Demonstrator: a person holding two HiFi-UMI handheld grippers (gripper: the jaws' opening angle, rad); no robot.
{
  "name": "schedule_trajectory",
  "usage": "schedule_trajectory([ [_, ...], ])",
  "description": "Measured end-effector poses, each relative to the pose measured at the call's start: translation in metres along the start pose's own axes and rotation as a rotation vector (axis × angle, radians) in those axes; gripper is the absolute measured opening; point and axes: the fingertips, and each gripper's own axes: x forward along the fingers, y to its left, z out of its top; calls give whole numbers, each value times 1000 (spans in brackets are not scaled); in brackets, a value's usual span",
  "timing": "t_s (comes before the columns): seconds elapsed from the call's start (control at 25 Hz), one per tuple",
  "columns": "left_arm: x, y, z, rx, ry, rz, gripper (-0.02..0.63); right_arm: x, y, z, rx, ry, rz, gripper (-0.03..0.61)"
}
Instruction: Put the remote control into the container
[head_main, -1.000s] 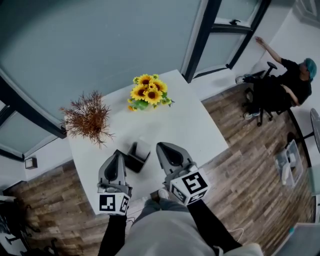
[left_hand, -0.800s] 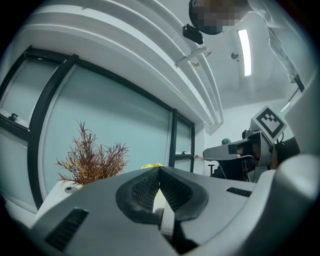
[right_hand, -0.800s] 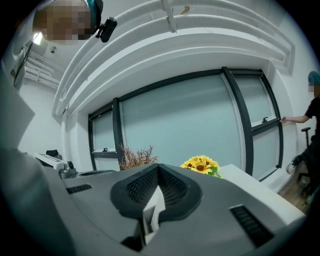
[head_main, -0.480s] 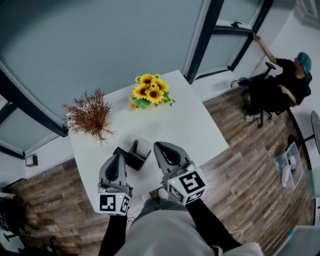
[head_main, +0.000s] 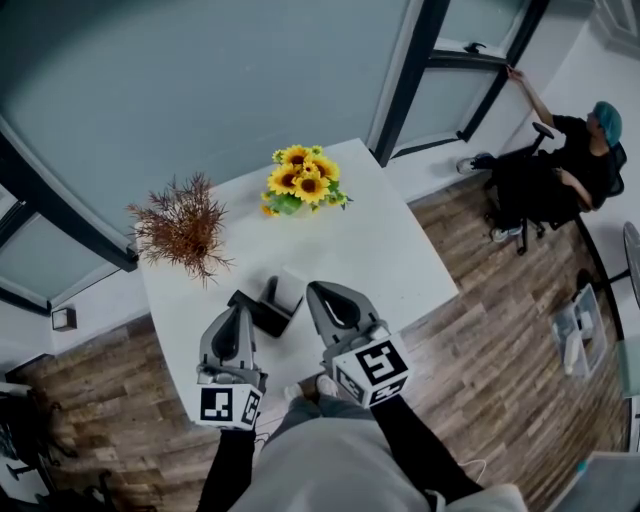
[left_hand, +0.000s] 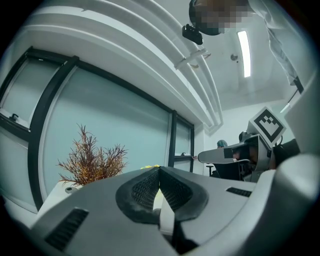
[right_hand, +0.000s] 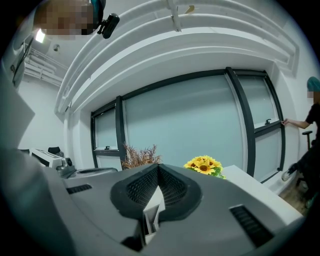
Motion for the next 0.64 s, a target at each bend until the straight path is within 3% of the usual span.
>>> schedule_trajectory([
  [0.64,6,-6,-1,-9,0,-7,8,2,-3,-3,-2,17,5,4],
])
